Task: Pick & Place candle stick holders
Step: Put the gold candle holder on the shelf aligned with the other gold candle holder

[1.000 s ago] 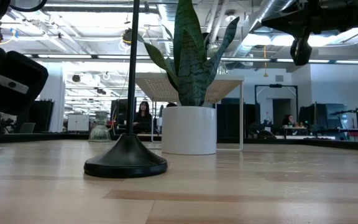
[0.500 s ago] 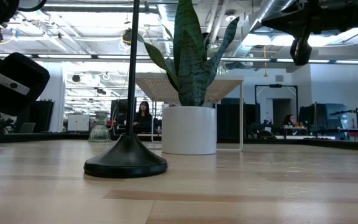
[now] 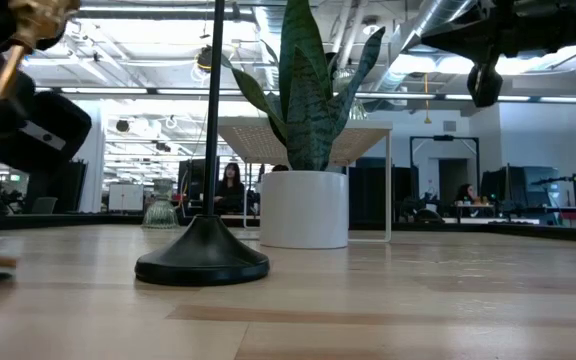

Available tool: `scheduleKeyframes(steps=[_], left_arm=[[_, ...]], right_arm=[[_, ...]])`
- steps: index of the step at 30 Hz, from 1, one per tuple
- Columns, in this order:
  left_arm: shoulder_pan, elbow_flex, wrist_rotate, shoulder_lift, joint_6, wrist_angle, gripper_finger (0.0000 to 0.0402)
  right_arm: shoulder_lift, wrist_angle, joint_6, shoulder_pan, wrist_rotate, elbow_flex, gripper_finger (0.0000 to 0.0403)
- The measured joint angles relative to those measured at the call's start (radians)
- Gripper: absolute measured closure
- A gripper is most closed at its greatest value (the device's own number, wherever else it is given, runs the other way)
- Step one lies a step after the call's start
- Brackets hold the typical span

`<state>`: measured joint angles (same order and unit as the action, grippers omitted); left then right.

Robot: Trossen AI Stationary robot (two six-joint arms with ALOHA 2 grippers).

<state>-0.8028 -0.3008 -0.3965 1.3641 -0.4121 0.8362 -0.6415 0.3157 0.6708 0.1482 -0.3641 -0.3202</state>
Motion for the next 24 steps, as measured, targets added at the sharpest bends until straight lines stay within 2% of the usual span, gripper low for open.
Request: scheduleKeyframes(steps=[6, 14, 19, 24], left_arm=[[0.000, 0.001, -0.111, -0.286, -0.087, -0.346, 0.0386], [0.000, 0.001, -0.326, -0.647, -0.090, -0.580, 0.0386], [0.000, -0.006, -0.418, -0.750, -0.005, -0.617, 0.0386], [0.009, -0.092, -0.512, -0.770, 0.174, -0.657, 0.0386]], right_arm=[[0.000, -0.002, -0.024, 0.000, 0.005, 0.000, 0.0403], [0.000, -0.002, -0.026, 0.000, 0.008, 0.000, 0.0403], [0.000, -0.002, -0.026, 0.000, 0.008, 0.000, 0.0403], [0.000, -0.002, -0.026, 0.000, 0.008, 0.000, 0.0403]])
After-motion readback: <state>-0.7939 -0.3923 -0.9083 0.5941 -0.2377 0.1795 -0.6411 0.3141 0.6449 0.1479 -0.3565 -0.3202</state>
